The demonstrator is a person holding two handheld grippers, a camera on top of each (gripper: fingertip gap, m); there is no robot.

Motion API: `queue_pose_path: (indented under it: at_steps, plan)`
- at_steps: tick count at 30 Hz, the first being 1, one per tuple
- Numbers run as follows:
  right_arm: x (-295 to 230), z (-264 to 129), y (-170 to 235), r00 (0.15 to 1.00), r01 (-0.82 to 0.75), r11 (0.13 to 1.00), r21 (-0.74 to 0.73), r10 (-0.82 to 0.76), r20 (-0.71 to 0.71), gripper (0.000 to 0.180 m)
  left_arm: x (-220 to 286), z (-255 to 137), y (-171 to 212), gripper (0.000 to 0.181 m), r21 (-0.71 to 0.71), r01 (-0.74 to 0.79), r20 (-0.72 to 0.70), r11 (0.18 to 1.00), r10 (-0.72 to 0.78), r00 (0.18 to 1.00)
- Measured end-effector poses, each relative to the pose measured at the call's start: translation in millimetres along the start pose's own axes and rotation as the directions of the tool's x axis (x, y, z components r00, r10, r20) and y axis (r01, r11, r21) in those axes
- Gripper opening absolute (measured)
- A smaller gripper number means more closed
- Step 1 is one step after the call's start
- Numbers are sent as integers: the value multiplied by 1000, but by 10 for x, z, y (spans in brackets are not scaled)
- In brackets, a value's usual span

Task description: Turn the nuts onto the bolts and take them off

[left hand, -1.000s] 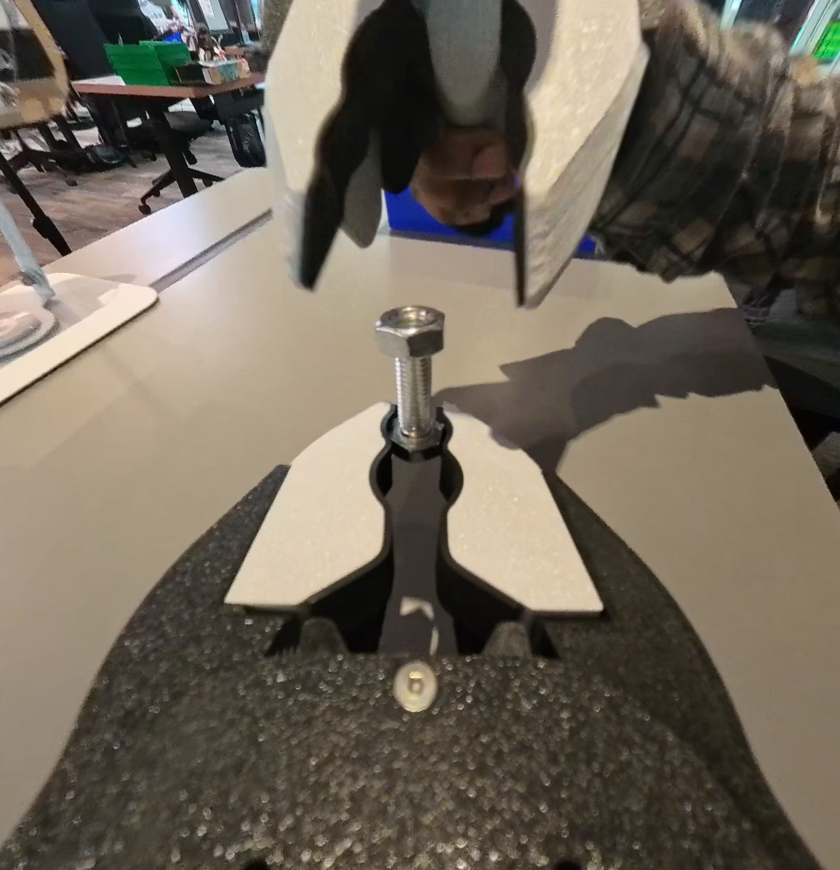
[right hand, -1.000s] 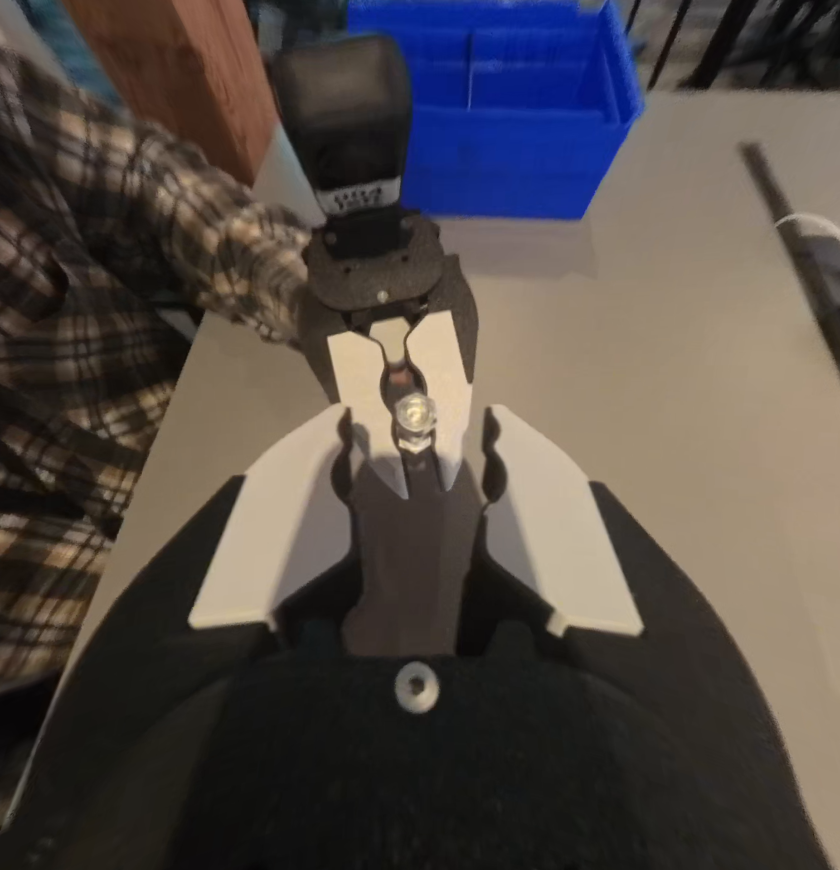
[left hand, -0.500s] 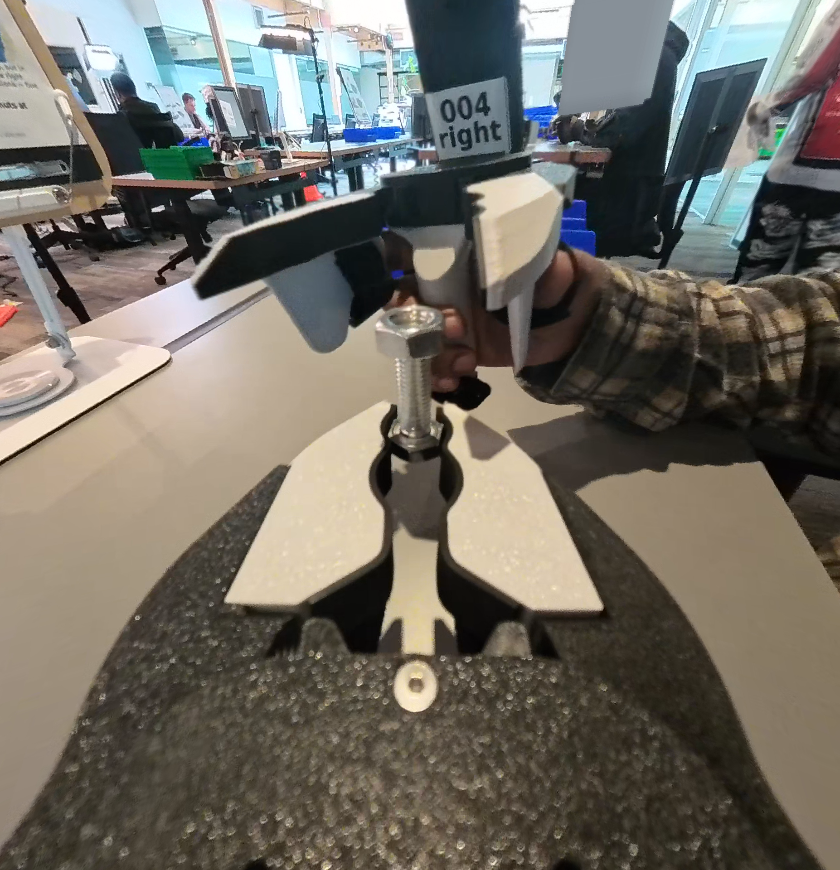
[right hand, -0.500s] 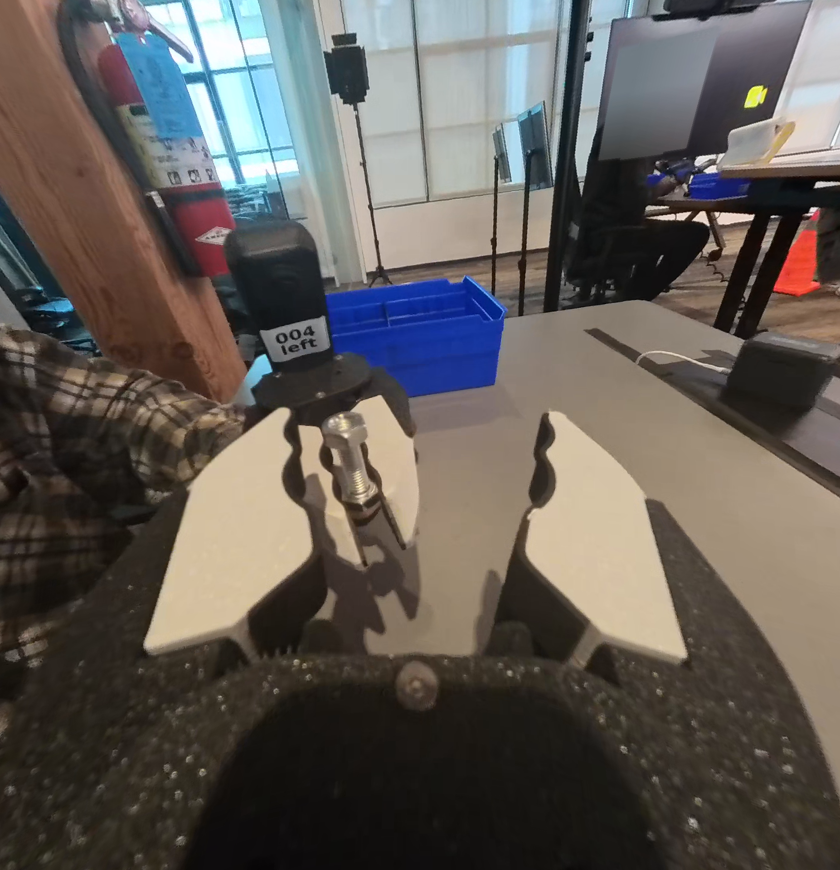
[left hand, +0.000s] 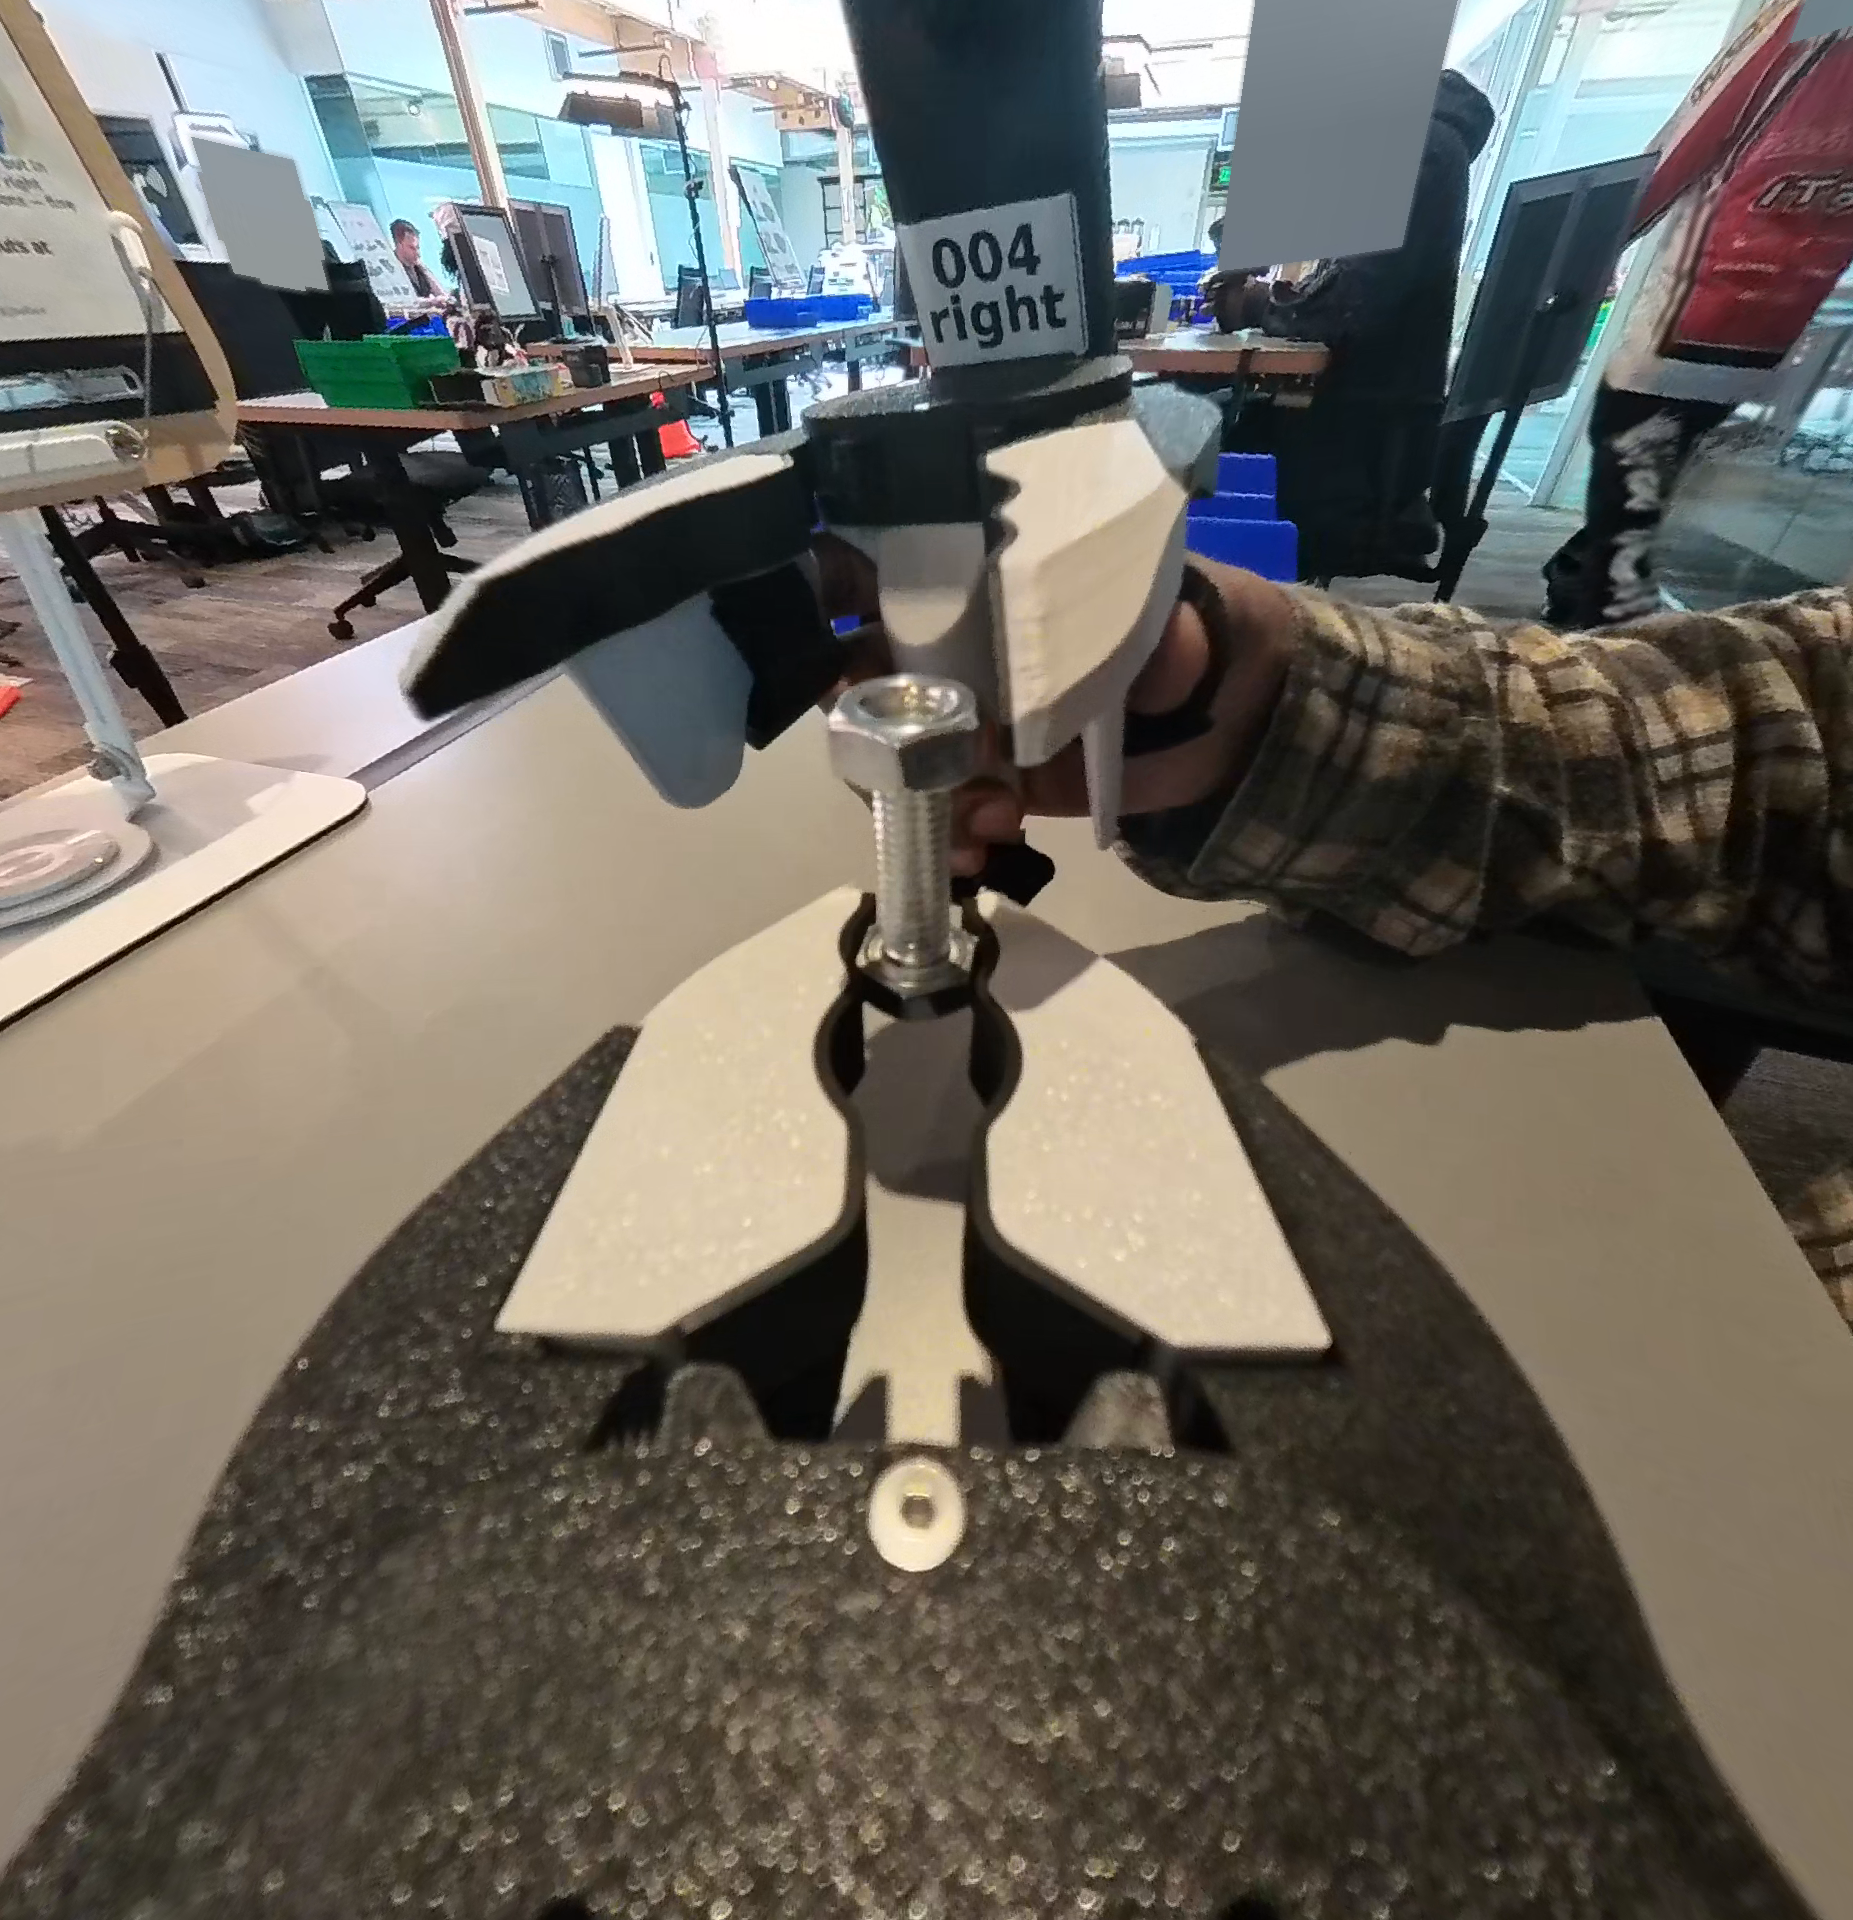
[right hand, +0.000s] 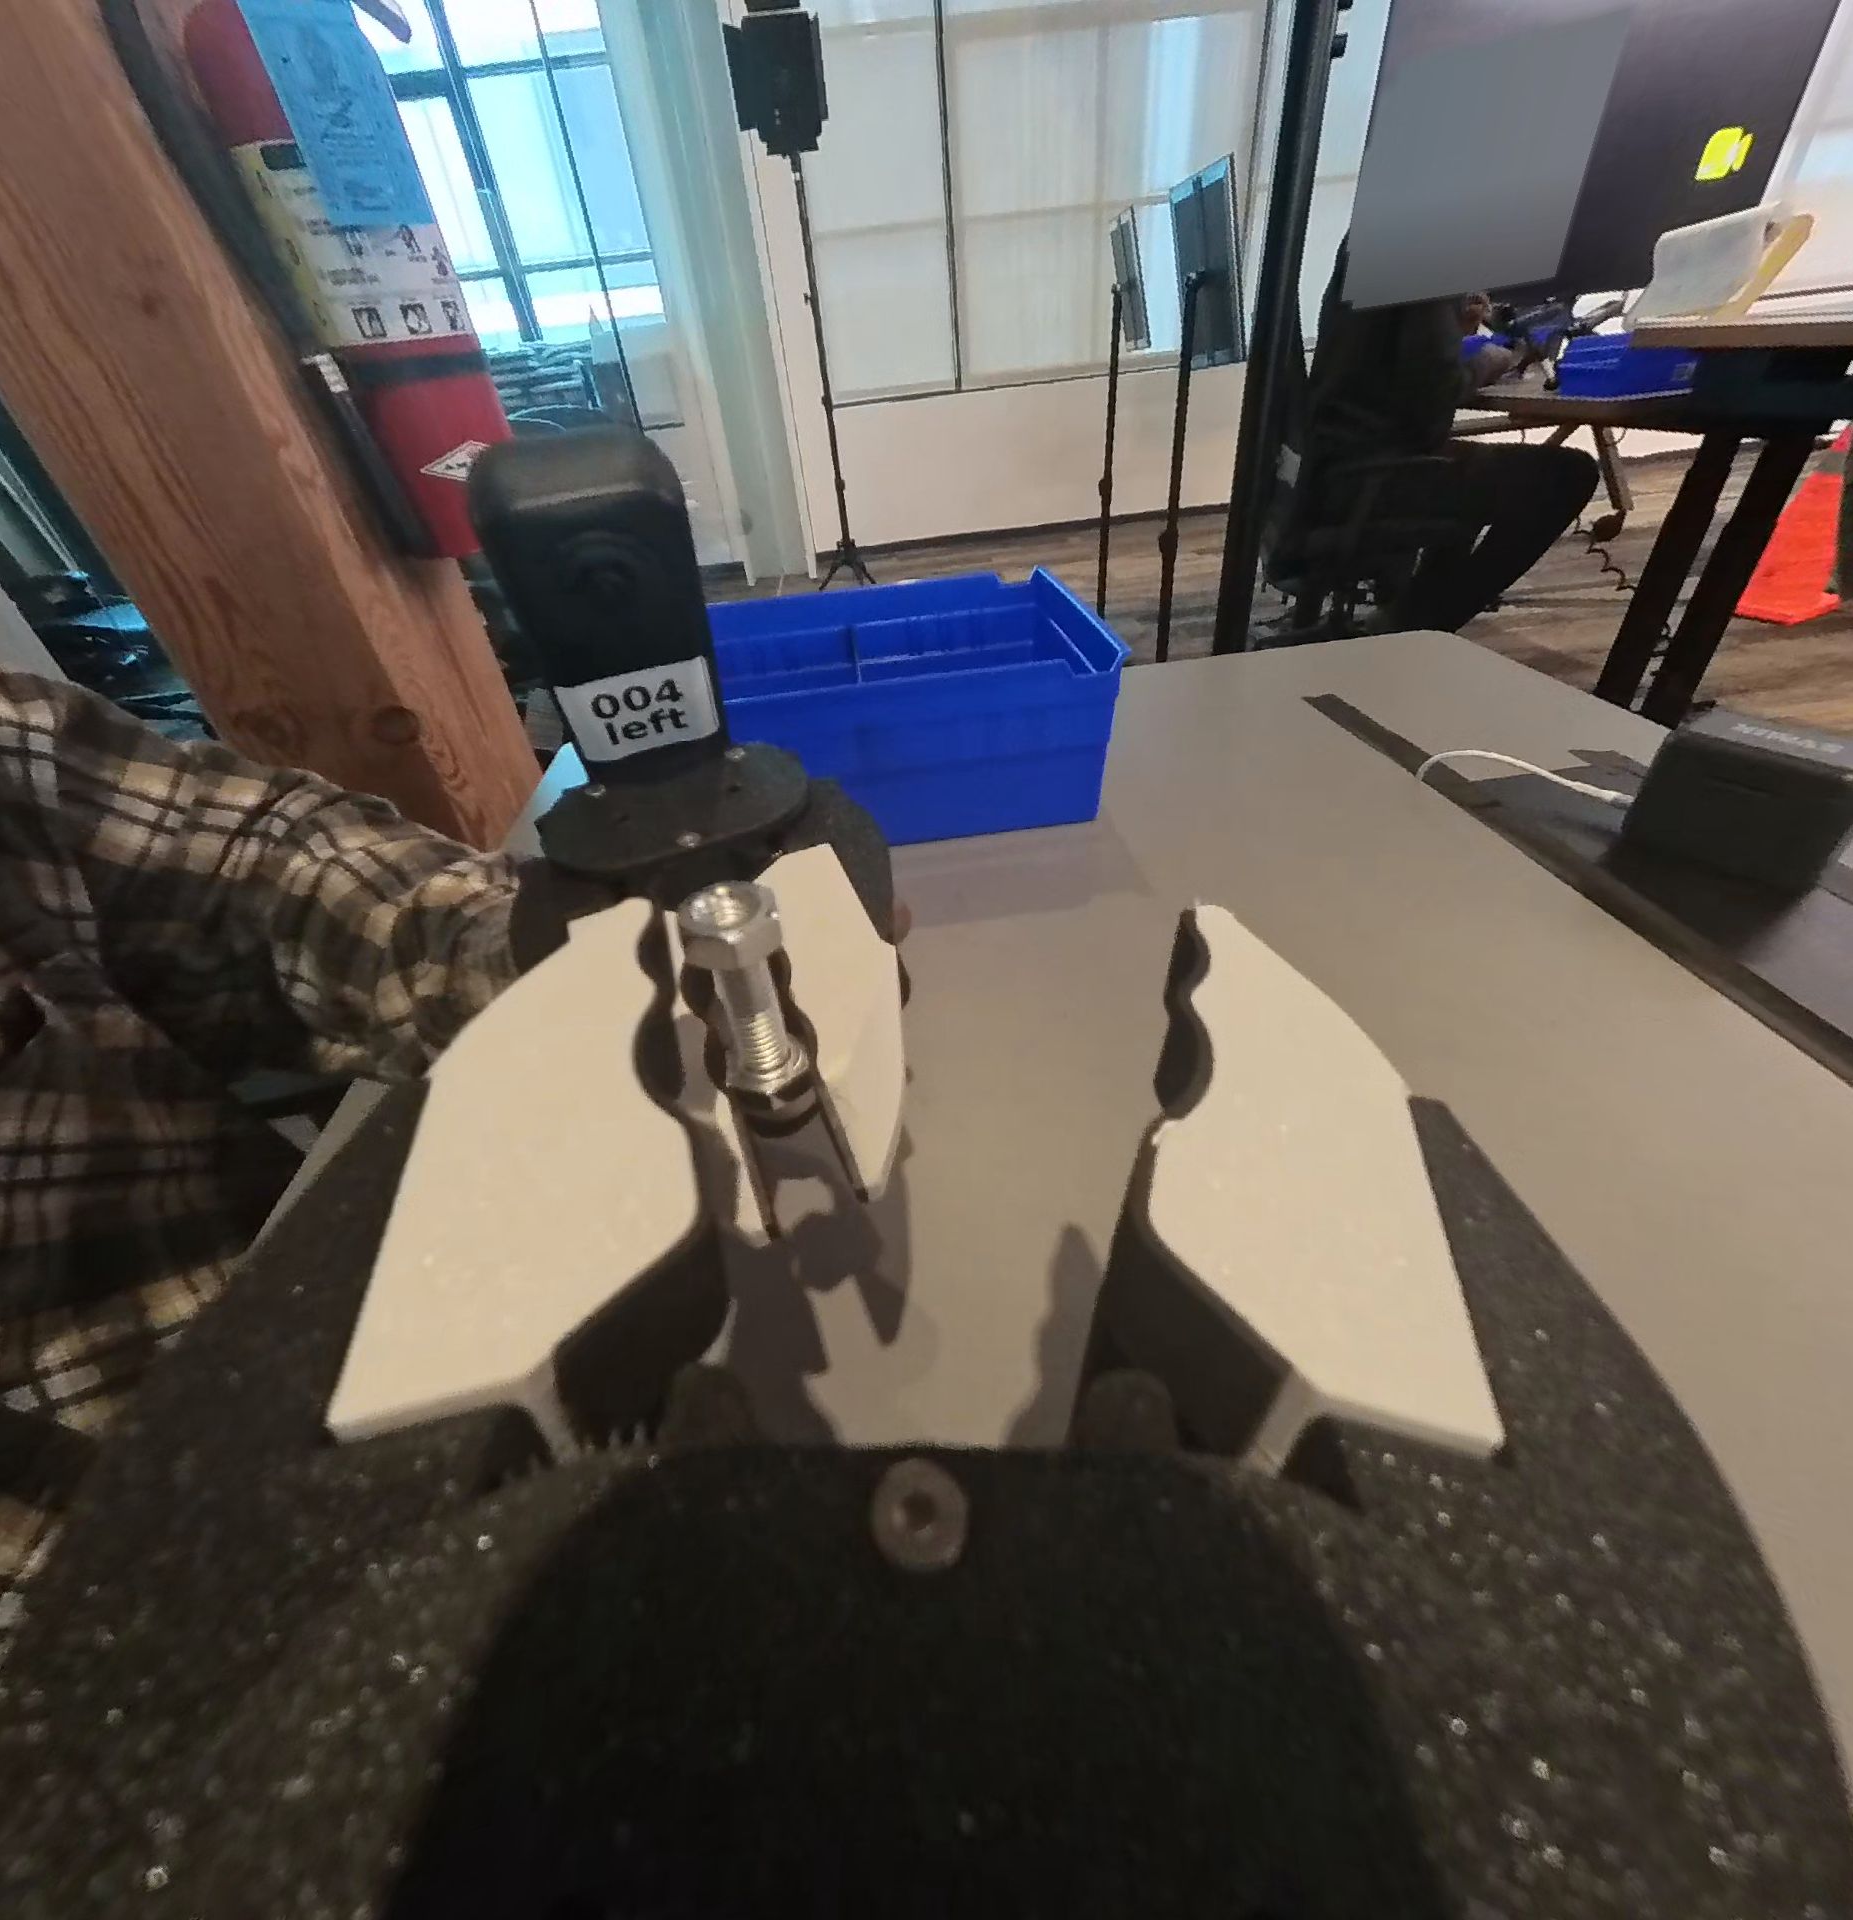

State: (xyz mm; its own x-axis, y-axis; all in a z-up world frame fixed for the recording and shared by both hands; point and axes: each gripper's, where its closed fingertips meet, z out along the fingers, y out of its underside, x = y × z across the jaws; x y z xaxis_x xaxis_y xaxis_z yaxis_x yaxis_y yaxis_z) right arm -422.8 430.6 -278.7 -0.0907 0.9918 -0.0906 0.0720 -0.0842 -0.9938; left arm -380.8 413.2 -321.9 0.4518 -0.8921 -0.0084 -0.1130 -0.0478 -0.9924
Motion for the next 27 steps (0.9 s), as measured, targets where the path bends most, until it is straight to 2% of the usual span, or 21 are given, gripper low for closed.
queue_pose_path:
  at_steps: [27]
  plan:
    - [-3,-94,-71,1000,-1,999,33,1,12,88,4,-16,-29,15,9,-9,3,1000,9,1000]
